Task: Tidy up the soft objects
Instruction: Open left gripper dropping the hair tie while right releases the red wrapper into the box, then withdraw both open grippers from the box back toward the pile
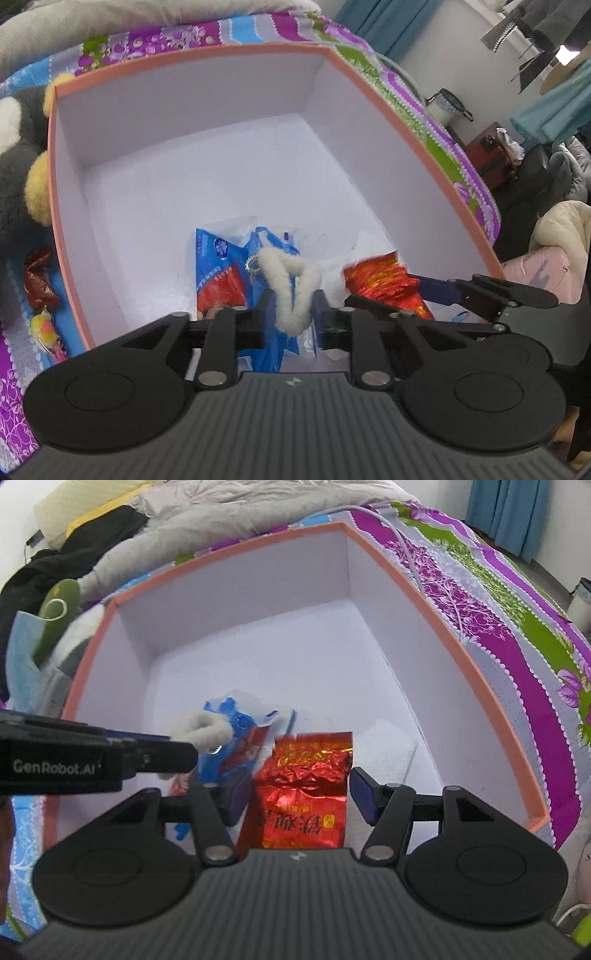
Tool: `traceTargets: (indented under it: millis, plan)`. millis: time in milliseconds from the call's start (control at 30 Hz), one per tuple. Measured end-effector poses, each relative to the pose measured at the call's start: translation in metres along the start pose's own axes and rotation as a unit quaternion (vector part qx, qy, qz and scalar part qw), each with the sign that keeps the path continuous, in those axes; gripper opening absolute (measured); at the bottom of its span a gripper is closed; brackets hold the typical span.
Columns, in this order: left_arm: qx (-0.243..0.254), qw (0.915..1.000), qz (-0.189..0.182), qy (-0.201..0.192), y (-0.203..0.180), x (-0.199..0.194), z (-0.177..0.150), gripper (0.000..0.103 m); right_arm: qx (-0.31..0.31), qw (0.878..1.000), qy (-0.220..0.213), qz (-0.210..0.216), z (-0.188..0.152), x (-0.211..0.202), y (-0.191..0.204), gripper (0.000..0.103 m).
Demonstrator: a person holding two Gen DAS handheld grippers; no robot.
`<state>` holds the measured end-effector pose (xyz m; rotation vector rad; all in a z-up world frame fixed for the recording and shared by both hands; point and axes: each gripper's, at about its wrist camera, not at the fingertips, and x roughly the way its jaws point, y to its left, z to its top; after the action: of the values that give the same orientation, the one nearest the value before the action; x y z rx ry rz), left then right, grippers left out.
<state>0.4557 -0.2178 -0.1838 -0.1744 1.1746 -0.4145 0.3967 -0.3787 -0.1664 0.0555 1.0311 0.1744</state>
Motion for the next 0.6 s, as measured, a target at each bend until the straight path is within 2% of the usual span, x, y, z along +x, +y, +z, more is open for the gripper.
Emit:
traceTargets:
  millis: [33,67,267,600]
  plan:
    - [0.001,1.0,0.001,0.0,0.001,0.002,0.0,0.038,0.001,1.0,0.002,0.002,0.0,0.001,-0.001,0.062]
    - [0.003,1.0,0.003,-0.001,0.0,0.001,-0.001,0.04,0.001,1.0,0.001,0.003,0.0,0.0,-0.001,0.062]
    - [0.02,0.9993,0.0,-0.032,-0.006,-0.026,-0.006,0.04,0.006,1.0,-0.024,-0.002,-0.001,-0.021,0.003,0.062]
    - [0.045,0.991,0.006,-0.126,-0.029,-0.133,-0.034,0.04,-0.007,0.994,-0.109,0.007,-0.011,-0.105,0.03,0.062]
